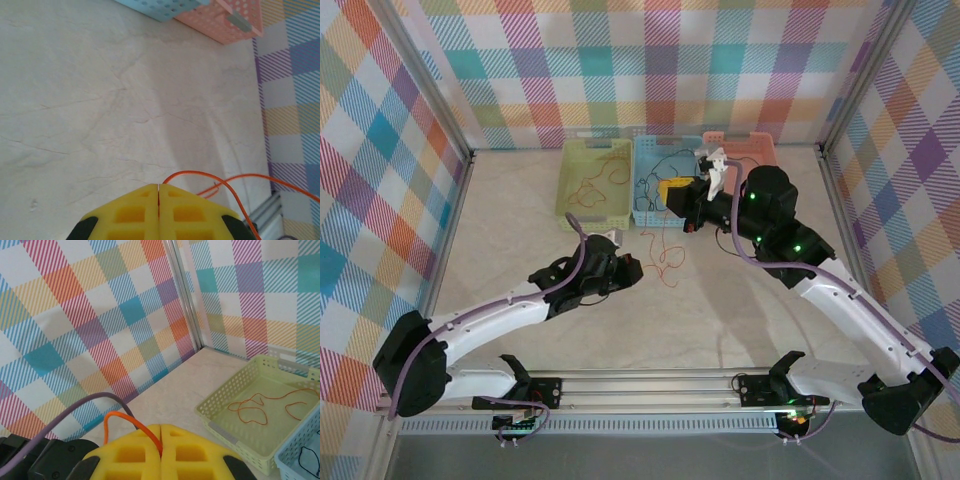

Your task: Untangle the cables

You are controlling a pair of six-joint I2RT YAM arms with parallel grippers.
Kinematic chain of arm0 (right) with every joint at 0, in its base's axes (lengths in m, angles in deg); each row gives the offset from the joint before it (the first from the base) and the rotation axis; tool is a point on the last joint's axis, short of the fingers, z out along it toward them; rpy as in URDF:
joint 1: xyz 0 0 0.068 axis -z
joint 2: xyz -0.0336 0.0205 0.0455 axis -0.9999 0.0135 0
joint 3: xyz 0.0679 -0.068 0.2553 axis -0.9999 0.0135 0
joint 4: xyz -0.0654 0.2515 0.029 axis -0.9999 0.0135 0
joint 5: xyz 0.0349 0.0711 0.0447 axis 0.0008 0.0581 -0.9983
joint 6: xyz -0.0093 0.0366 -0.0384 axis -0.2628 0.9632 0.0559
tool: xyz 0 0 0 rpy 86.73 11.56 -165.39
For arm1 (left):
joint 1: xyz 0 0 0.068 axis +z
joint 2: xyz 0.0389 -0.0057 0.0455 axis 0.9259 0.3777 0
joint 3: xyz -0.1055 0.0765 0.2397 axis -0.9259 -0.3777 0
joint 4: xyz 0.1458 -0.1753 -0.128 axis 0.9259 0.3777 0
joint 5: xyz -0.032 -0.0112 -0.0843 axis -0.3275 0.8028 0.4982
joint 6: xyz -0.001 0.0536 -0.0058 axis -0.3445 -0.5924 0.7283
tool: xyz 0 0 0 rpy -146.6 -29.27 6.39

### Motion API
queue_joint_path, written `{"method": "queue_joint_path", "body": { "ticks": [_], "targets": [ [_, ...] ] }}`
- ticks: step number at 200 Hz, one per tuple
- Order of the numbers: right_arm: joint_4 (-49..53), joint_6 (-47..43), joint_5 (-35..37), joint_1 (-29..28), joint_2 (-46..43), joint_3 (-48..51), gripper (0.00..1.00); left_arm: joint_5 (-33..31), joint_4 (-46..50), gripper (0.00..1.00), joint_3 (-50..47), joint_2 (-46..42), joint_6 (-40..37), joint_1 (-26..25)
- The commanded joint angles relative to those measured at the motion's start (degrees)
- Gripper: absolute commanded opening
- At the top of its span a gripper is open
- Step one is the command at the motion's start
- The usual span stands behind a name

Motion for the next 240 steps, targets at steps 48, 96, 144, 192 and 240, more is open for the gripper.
{"method": "queue_joint_path", "body": {
  "ticks": [48,96,144,192,240],
  "targets": [
    [0.8,-4.2,4.6,2.3,-7.7,1.5,0.0,-9.4,12.8,0.0,-1.6,-8.6,-6.5,5.7],
    [-1.6,-1.6,6.1,2.9,-9.1,2.2,0.0,-8.5,16.6,0.0,-3.7,-13.3,-7.9,7.6],
    [-3.3,1.9,1.8,2.9,-5.3,0.4,0.0,-5.1,17.6,0.52,-1.6,-15.3,-11.5,7.7],
    [-4.1,4.4,0.2,2.9,-2.2,1.2,0.0,0.6,19.7,0.72,6.0,-18.5,-18.2,7.6],
    [-5.8,7.5,-2.1,2.9,-0.3,2.6,0.0,13.0,8.5,0.78,6.2,-18.8,-22.9,7.0]
  ]
}}
